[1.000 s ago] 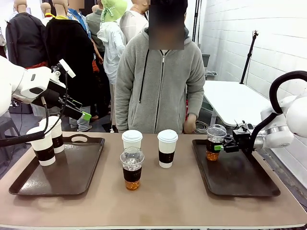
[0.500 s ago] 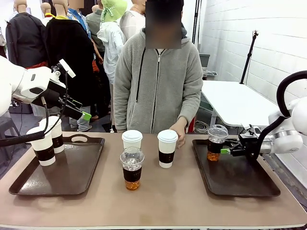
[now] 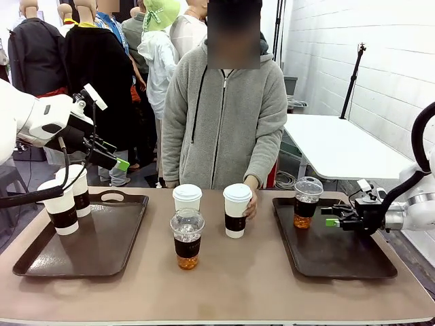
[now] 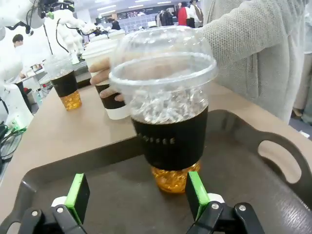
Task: Distribute the coffee onto the tray.
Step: Pick up one iced Americano and place it on the right Handle tray, then pick up another iced Americano from the middle of the table and place it on the right Handle tray.
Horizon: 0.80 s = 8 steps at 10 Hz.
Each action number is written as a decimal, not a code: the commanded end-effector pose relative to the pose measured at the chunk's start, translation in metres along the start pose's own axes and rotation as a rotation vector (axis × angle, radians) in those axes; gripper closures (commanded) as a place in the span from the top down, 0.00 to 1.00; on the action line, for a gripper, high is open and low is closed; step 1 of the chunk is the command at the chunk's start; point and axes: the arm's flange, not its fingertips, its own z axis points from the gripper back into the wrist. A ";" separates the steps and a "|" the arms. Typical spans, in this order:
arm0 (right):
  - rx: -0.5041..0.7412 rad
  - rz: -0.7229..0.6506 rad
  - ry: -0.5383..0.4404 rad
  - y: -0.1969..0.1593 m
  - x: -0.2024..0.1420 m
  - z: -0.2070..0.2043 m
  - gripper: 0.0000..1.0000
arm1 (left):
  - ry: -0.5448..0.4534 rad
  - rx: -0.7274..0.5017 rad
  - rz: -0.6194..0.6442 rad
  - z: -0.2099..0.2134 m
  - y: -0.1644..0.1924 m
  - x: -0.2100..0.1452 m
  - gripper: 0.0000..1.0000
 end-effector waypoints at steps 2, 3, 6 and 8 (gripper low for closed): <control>-0.060 0.019 -0.029 0.025 0.001 -0.003 1.00 | -0.004 -0.007 -0.011 -0.001 0.003 -0.003 1.00; -0.006 0.001 -0.005 0.008 -0.002 0.002 1.00 | -0.004 -0.007 -0.011 -0.001 0.003 -0.003 1.00; -0.006 0.001 -0.005 0.008 -0.002 0.002 1.00 | -0.004 -0.007 -0.011 -0.001 0.003 -0.003 1.00; -0.006 0.001 -0.005 0.008 -0.002 0.002 1.00 | -0.004 -0.007 -0.011 -0.001 0.003 -0.003 1.00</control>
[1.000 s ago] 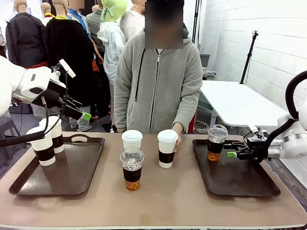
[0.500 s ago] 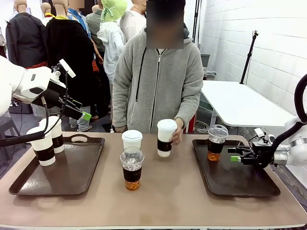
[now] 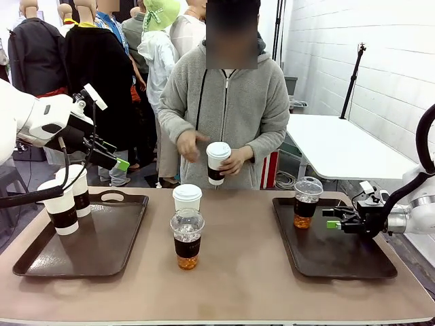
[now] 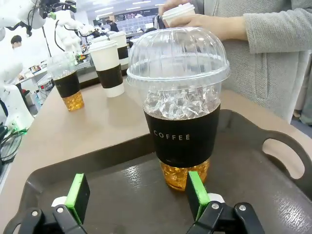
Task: Distribute the coffee onto the tray.
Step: Pick up another iced Americano from the middle of the table and place it on the right Handle tray.
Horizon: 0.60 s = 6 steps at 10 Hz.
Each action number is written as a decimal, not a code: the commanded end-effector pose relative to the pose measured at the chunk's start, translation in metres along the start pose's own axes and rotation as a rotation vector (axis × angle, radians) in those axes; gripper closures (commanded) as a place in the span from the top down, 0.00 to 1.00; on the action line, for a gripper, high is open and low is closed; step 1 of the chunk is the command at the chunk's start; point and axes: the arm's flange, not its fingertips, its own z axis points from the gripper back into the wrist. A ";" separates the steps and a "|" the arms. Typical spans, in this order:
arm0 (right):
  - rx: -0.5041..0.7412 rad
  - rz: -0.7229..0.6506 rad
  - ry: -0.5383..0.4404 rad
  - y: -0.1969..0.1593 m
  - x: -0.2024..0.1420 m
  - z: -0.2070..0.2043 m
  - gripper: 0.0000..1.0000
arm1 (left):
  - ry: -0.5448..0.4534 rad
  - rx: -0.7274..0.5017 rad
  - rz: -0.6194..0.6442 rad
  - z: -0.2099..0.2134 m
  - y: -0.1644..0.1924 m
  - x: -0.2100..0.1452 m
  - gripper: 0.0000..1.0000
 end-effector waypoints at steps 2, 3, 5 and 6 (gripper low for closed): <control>0.003 -0.005 0.006 -0.004 0.000 0.000 1.00 | -0.004 -0.007 -0.011 -0.001 0.003 -0.003 1.00; 0.000 0.000 0.000 0.000 0.000 0.000 1.00 | -0.004 -0.007 -0.011 -0.001 0.003 -0.003 1.00; 0.032 0.023 0.021 0.004 0.011 -0.006 1.00 | -0.004 -0.007 -0.011 -0.001 0.003 -0.003 1.00; 0.043 0.030 0.033 0.012 0.012 -0.010 1.00 | -0.004 -0.007 -0.011 -0.001 0.003 -0.003 1.00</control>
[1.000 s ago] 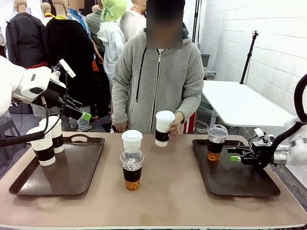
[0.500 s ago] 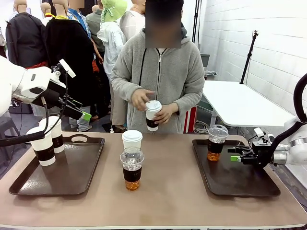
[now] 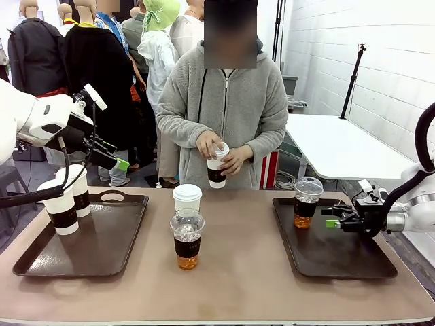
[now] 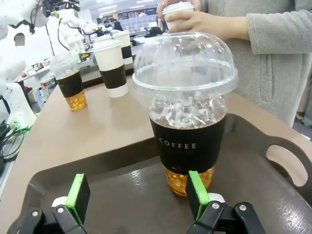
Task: Distribute the coffee onto the tray.
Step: Pick up another iced Americano from the middle of the table and place it on the right Handle tray.
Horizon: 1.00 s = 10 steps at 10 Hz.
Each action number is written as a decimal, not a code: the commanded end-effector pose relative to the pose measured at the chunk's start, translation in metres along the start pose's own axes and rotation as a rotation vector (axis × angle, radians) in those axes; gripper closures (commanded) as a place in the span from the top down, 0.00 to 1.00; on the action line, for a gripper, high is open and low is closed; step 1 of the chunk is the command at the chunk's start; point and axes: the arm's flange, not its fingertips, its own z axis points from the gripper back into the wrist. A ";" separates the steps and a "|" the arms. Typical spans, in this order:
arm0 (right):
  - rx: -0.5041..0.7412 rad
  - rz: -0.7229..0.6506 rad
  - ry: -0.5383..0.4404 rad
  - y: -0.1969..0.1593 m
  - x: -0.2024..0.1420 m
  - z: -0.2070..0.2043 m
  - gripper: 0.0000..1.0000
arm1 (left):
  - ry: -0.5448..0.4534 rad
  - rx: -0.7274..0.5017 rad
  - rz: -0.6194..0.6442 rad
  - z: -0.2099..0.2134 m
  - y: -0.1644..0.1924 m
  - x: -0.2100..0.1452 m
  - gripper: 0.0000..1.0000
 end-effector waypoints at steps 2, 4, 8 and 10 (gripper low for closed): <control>0.049 0.017 0.032 0.024 0.005 -0.014 1.00 | -0.004 -0.007 -0.011 -0.001 0.003 -0.003 1.00; 0.084 0.019 0.024 0.035 0.004 -0.021 1.00 | -0.004 -0.007 -0.011 -0.001 0.003 -0.003 1.00; 0.160 0.064 0.041 0.066 0.012 -0.048 1.00 | -0.004 -0.007 -0.011 -0.001 0.003 -0.003 1.00; 0.201 0.107 0.054 0.079 0.017 -0.071 1.00 | -0.004 -0.007 -0.011 -0.001 0.003 -0.003 1.00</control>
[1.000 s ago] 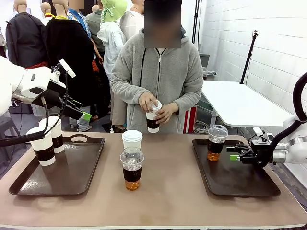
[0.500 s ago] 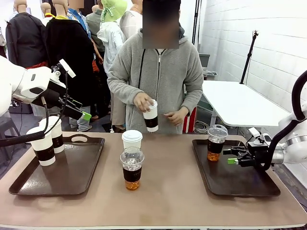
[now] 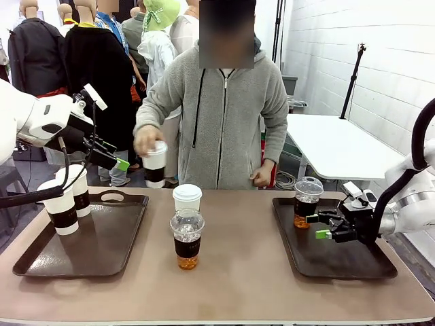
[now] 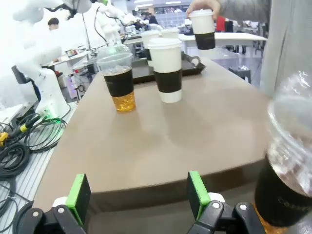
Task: Distribute the coffee onto the tray.
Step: Pick up another iced Americano from the middle of the table and place it on the right Handle tray.
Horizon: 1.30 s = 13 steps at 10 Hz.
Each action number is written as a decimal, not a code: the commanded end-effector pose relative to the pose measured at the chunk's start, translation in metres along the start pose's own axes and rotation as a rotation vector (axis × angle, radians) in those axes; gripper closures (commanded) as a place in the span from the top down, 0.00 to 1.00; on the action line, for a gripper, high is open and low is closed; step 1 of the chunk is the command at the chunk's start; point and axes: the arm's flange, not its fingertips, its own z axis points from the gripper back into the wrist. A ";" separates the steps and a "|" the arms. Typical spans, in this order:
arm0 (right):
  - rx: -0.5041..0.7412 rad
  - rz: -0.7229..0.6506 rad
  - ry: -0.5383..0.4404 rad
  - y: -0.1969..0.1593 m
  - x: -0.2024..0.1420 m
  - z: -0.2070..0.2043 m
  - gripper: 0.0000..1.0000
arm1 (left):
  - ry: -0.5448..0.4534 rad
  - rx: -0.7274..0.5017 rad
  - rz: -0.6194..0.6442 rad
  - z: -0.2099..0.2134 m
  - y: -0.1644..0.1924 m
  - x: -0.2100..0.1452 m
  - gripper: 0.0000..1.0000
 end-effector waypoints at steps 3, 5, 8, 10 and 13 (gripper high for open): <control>-0.011 0.089 0.028 0.011 0.010 -0.045 1.00 | -0.004 -0.008 -0.012 -0.001 0.003 -0.003 1.00; -0.062 0.089 0.036 0.011 0.010 -0.064 1.00 | -0.004 -0.008 -0.012 -0.001 0.003 -0.003 1.00; -0.091 0.076 0.049 0.011 0.009 -0.083 1.00 | -0.004 -0.008 -0.012 -0.001 0.003 -0.003 1.00; -0.096 0.075 0.057 0.013 0.007 -0.083 1.00 | -0.004 -0.008 -0.012 -0.001 0.003 -0.003 1.00; -0.067 0.055 0.051 0.005 0.007 -0.079 1.00 | -0.004 -0.008 -0.012 -0.001 0.003 -0.003 1.00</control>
